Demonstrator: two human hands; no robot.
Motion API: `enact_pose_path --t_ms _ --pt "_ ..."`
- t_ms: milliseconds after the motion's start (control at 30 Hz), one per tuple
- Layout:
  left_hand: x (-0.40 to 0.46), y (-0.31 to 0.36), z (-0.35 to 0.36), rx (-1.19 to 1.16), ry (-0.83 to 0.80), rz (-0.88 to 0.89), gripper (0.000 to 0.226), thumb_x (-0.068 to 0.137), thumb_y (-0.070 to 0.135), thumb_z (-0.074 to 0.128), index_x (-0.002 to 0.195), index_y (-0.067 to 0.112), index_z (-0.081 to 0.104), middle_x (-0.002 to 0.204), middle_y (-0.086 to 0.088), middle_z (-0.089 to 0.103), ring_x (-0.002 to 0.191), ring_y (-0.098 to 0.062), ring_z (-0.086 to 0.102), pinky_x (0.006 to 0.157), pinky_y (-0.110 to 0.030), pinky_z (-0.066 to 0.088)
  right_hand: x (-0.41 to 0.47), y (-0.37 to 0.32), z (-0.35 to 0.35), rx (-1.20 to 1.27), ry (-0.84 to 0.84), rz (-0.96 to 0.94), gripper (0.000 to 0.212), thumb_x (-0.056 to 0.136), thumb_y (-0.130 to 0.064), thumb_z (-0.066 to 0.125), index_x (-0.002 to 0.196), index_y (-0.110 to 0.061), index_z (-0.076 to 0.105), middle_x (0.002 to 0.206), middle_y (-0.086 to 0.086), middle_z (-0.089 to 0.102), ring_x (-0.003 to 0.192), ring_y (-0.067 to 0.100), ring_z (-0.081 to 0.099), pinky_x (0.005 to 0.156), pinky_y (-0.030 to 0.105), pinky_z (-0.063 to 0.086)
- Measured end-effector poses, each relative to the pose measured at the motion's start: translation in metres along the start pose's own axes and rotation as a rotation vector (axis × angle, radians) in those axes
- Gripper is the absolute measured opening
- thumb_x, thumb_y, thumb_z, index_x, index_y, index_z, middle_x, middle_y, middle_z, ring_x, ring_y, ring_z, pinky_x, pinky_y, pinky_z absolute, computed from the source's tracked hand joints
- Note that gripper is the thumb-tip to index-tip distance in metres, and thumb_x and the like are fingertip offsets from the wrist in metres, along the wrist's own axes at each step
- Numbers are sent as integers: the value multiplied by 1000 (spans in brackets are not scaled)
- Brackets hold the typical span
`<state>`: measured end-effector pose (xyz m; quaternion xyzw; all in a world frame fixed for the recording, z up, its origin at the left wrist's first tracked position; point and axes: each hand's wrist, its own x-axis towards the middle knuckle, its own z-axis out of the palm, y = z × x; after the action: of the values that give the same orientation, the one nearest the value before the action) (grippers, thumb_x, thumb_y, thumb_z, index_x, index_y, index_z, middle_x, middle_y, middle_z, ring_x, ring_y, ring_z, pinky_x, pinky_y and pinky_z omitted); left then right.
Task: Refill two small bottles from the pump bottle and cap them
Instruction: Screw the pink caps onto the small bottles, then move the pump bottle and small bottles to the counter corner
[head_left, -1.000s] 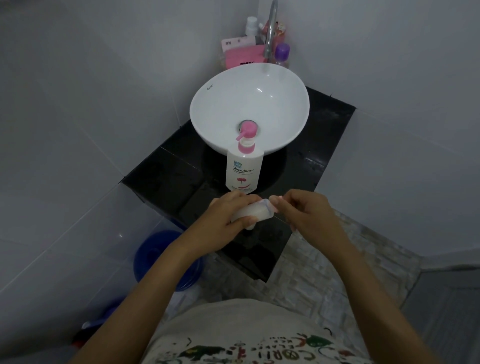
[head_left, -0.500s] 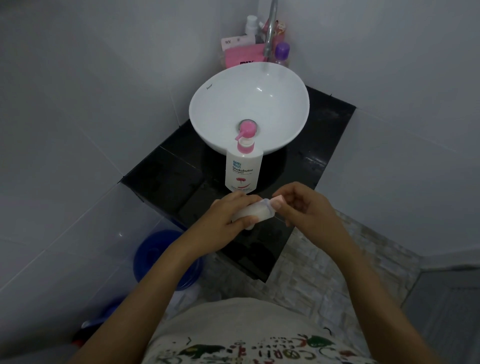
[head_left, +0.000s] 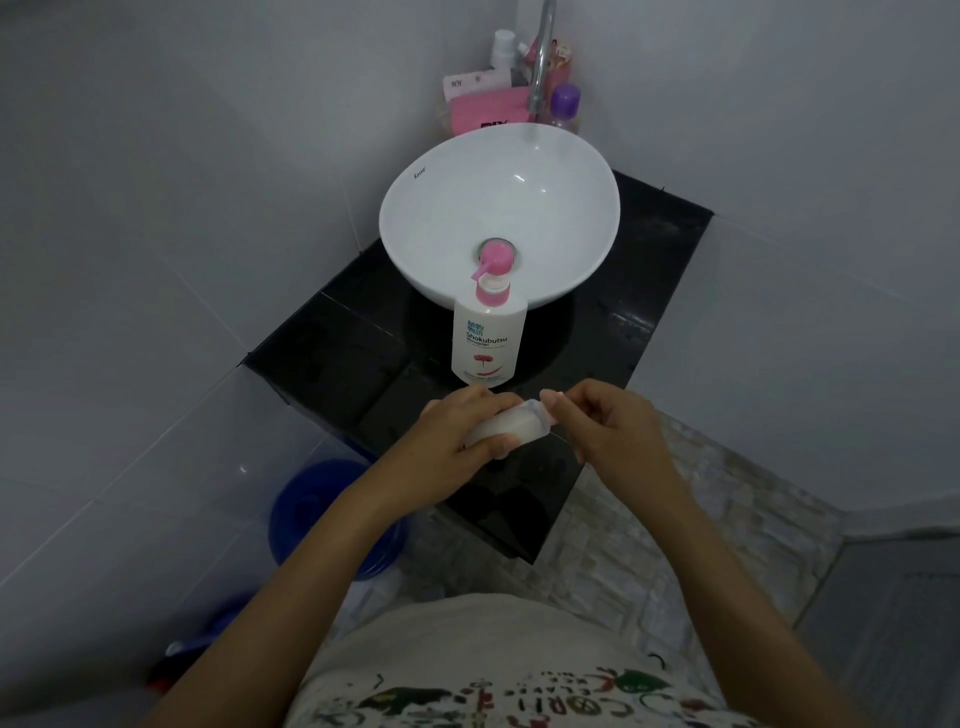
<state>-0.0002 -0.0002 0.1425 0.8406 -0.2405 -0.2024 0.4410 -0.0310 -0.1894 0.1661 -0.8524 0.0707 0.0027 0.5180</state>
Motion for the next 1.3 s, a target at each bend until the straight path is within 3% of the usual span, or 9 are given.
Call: enact_pose_path --t_ms 100,200,367,600,833,967,1067,1300 --pt "-1 0 0 -46 1 12 46 84 51 46 126 34 51 109 6 57 102 -9 55 94 -47 47 0 -3 -5 68 -62 10 32 81 -40 63 88 -9 67 66 9 64 47 7 53 46 13 43" --pt "-2 -2 -1 -112 -5 5 44 86 43 51 128 29 53 111 2 58 104 -11 56 93 -44 49 -1 -5 -15 167 -222 -12 21 85 -21 64 104 -10 65 76 5 66 55 6 56 49 13 44" --pt "-1 -2 -2 -124 -1 10 44 87 36 52 130 26 53 111 2 58 102 -9 56 92 -38 50 -3 -7 -13 130 -187 -26 13 89 -18 61 97 -11 67 58 1 59 43 3 48 42 14 39" --pt "-3 -4 -1 -72 -5 41 41 87 41 51 125 28 54 104 3 58 93 -5 56 83 -30 50 -4 -3 -1 165 -148 34 5 88 -21 61 88 -21 65 58 -1 58 45 3 47 42 14 39" --pt "-4 -16 3 -69 -10 -21 37 85 28 66 121 30 56 112 10 62 99 -1 58 88 -25 51 2 8 7 98 -177 25 10 83 -18 68 93 -15 67 72 1 66 50 3 54 48 12 44" --pt "3 -29 5 59 9 -35 39 77 31 73 113 30 59 101 13 67 91 0 61 83 -27 54 9 15 16 -94 -261 -54 28 76 -19 76 102 -22 65 92 3 67 73 8 62 66 17 52" --pt "10 -46 9 93 76 -95 40 75 29 75 111 27 59 101 12 66 90 -1 61 84 -32 55 14 16 19 -195 -278 -65 40 76 -24 77 113 -24 61 91 -1 65 76 8 60 69 19 50" --pt "25 -92 19 65 116 -245 36 75 17 75 105 25 57 103 5 67 95 -9 62 89 -37 54 25 26 13 -315 -197 -19 36 79 -28 74 112 -17 62 90 0 61 77 10 57 74 26 51"
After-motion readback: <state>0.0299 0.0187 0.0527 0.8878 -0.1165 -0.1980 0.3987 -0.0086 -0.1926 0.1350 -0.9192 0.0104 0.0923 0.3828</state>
